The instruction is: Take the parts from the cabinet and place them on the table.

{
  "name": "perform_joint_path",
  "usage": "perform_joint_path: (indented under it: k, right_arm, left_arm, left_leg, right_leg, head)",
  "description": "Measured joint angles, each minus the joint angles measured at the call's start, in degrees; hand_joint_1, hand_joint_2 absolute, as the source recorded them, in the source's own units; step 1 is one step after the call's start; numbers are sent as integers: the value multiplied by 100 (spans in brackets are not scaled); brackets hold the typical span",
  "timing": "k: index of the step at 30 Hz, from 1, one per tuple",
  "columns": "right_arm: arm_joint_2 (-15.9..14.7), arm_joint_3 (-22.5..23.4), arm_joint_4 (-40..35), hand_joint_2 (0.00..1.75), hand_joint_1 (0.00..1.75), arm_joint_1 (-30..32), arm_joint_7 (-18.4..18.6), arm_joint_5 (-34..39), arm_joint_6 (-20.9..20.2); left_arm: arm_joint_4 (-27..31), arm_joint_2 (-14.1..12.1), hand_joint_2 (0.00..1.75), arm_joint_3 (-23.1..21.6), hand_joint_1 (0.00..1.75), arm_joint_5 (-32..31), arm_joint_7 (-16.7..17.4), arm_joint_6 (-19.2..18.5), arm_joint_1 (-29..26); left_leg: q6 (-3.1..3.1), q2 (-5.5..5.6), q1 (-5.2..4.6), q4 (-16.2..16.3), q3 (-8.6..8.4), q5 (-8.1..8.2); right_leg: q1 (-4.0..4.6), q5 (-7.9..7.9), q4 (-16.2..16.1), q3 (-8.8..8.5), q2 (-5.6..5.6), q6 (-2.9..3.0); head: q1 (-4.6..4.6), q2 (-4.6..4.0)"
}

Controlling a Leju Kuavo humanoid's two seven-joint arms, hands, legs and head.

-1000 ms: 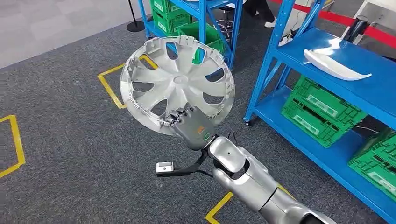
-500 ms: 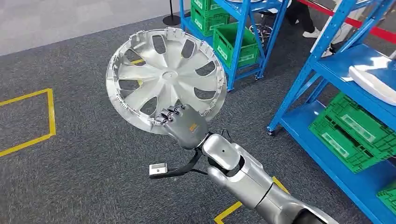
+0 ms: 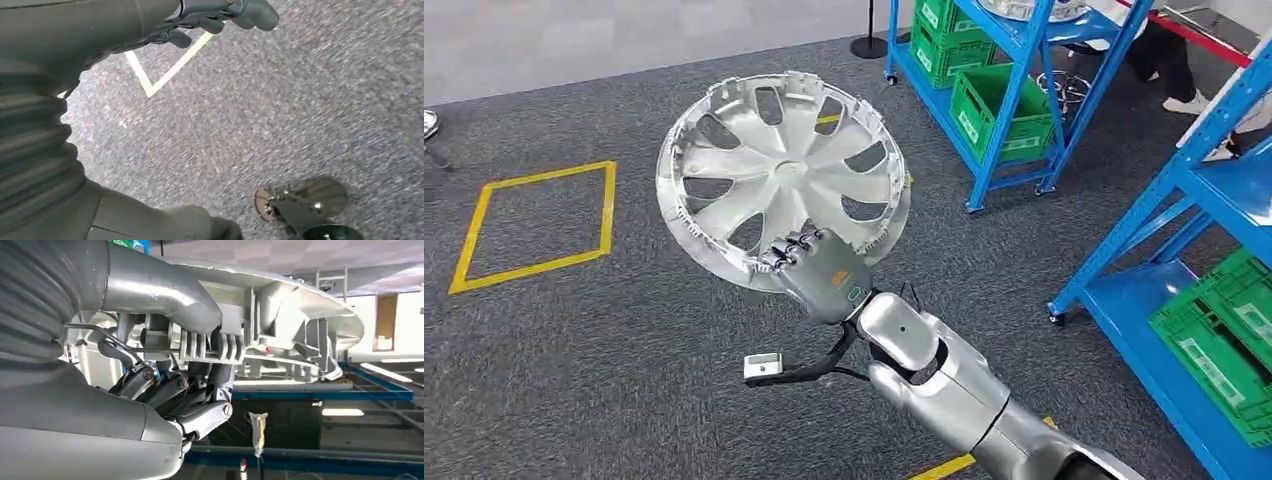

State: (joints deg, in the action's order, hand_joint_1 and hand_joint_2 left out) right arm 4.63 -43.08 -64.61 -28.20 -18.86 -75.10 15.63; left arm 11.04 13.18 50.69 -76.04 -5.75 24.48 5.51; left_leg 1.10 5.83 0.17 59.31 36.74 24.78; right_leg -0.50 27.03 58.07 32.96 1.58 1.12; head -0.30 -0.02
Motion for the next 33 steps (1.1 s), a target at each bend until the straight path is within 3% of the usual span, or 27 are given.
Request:
perform_joint_path:
  k: [1,2,4,5,6,7,8,9,10,11,14,15,16,17,19,20,21,22,24,25,26,27,29,30,31,32,33]
  right_arm:
    - [0,0,-6,175,175,3,11,-4,7]
    - [0,2,-7,175,175,2,20,-18,9]
    - [-7,2,-7,175,175,23,28,-46,9]
    - [-11,2,-7,175,175,32,48,-57,9]
    - [-15,2,-7,175,175,41,59,-70,9]
    - [-20,2,-7,175,175,49,65,-79,9]
    - [-24,2,-15,175,175,59,81,-85,9]
    - [-28,2,-28,175,175,66,87,-85,9]
    - [-33,4,-33,175,175,69,98,-87,9]
    - [-44,11,-37,175,175,71,103,-92,9]
    - [-46,11,-65,175,175,78,96,-101,17]
    - [-48,11,-85,175,175,79,100,-101,15]
    - [-52,11,-92,175,175,80,100,-96,17]
    - [-68,11,-94,175,175,81,98,-96,18]
    - [-109,11,-94,175,175,116,87,-103,17]
    - [-116,11,-94,175,175,131,89,-103,17]
    - [-120,11,-94,175,175,139,96,-103,17]
    - [-122,11,-94,175,175,139,98,-101,18]
    - [-125,11,-94,175,175,130,62,-101,18]
    - [-122,11,-92,175,175,118,26,-101,20]
    - [-120,7,-92,175,175,112,-2,-103,26]
    - [-118,4,-90,175,175,101,-22,-107,44]
    - [-96,2,-87,175,175,78,-48,-109,61]
    - [-63,2,-83,175,175,64,-55,-107,68]
    - [-48,2,-72,175,175,39,-70,-109,79]
    - [-35,2,-61,175,175,5,-105,-103,116]
    - [-33,2,-41,175,175,-26,-138,-101,138]
  left_arm:
    - [0,-2,175,-2,0,-24,2,-6,0]
    - [0,-2,175,-2,0,-35,2,-15,13]
    - [0,-2,175,-2,0,-79,11,-28,22]
    - [2,-2,175,-4,0,-98,11,-33,34]
    - [0,-9,175,-7,0,-131,11,-57,48]
    - [2,-11,175,-7,0,-138,20,-68,51]
    - [2,-20,175,-7,0,-138,22,-68,46]
    - [2,-22,175,-7,0,-138,22,-70,47]
    - [2,-22,175,-7,0,-140,20,-72,66]
    - [2,-17,175,-7,0,-140,15,-74,74]
    - [2,-26,175,-7,0,-140,20,-76,53]
    - [2,-24,175,-7,0,-140,20,-76,49]
    - [4,-24,175,-7,0,-140,20,-76,58]
    - [4,-24,175,-7,0,-140,17,-76,78]
    - [4,-22,175,-7,0,-140,15,-77,86]
    - [4,-22,175,-7,0,-140,17,-76,76]
    - [4,-24,175,-7,0,-140,17,-76,68]
    - [4,-24,175,-7,0,-138,17,-76,68]
    - [2,-20,175,-7,0,-120,11,-77,71]
    - [2,-11,175,-7,0,-100,11,-76,71]
    - [4,-13,175,-7,0,-87,15,-72,82]
    - [4,-13,175,-7,0,-85,20,-68,83]
    - [0,-7,175,-7,0,-72,26,-66,64]
    - [0,-11,175,-7,0,-70,28,-63,60]
    - [0,-9,175,-7,0,-70,28,-61,56]
    - [0,-9,175,-7,0,-48,22,-61,69]
    - [0,-9,175,-7,0,-13,13,-61,81]
  left_leg:
    - [15,-317,-28,184,92,146]
    - [42,-468,-13,613,291,393]
    - [91,-523,20,1539,718,771]
    - [109,-529,29,1720,799,787]
    - [123,-541,40,1622,739,683]
    - [132,-572,51,1291,549,490]
    - [133,-658,57,712,226,234]
    - [125,-868,55,150,-93,40]
    - [96,-1028,-6,-24,-182,162]
    - [13,-929,9,-53,-180,98]
    - [-76,-754,-20,-44,-138,85]
    - [-128,-686,19,-84,-167,57]
    - [-154,-643,22,-86,-166,52]
    - [-181,-584,24,-86,-158,45]
    - [-198,-440,16,-79,-144,41]
    - [-198,-365,13,-66,-135,40]
    - [-198,-283,13,-53,-130,40]
    - [-196,-212,13,-41,-125,39]
    - [-178,-47,16,-18,-125,32]
    - [-148,13,31,-11,-104,21]
    - [-94,71,8,7,-72,14]
    - [-50,116,29,-18,-48,-11]
    - [34,247,50,-78,-33,-56]
    - [60,281,43,-65,6,-64]
    - [61,-37,11,56,66,38]
    - [83,-318,5,398,223,262]
    - [108,-464,16,861,431,497]
  right_leg:
    - [9,-7,-16,-8,-41,43]
    - [20,-3,-16,-5,-123,60]
    - [28,8,-14,-5,-285,73]
    - [27,10,-13,-6,-358,74]
    - [26,19,-12,-11,-431,64]
    - [24,29,-6,-16,-495,51]
    - [21,46,4,-27,-563,31]
    - [22,70,22,-40,-617,-1]
    - [54,91,36,-30,-668,-35]
    - [70,103,56,-25,-718,-64]
    - [64,105,40,-58,-864,-143]
    - [28,169,81,-36,-745,-207]
    - [11,289,244,18,-485,-223]
    - [2,513,656,204,-291,-235]
    - [10,885,1596,670,-185,-248]
    - [11,924,1865,827,-174,-240]
    - [11,818,1830,837,-166,-227]
    - [9,629,1574,733,-156,-210]
    - [-1,120,555,231,-30,-165]
    - [-28,128,156,43,323,-150]
    - [-12,100,104,48,335,-163]
    - [7,97,116,61,239,-155]
    - [39,77,103,24,131,-94]
    - [-28,27,24,10,29,-38]
    - [-16,8,1,-2,-34,7]
    - [-5,2,-1,0,-105,36]
    - [13,6,0,0,-192,44]
  head:
    - [-48,0]
    - [-44,0]
    - [-46,0]
    - [-48,0]
    - [-50,0]
    - [-46,0]
    - [-48,0]
    - [-50,0]
    - [-50,0]
    - [-24,0]
    - [-26,0]
    - [-24,0]
    - [-15,0]
    - [0,0]
    - [6,0]
    - [4,0]
    - [6,0]
    - [6,0]
    - [9,0]
    - [4,0]
    - [2,0]
    - [0,0]
    - [-2,0]
    - [0,0]
    - [-16,0]
    - [-68,0]
    - [-63,0]
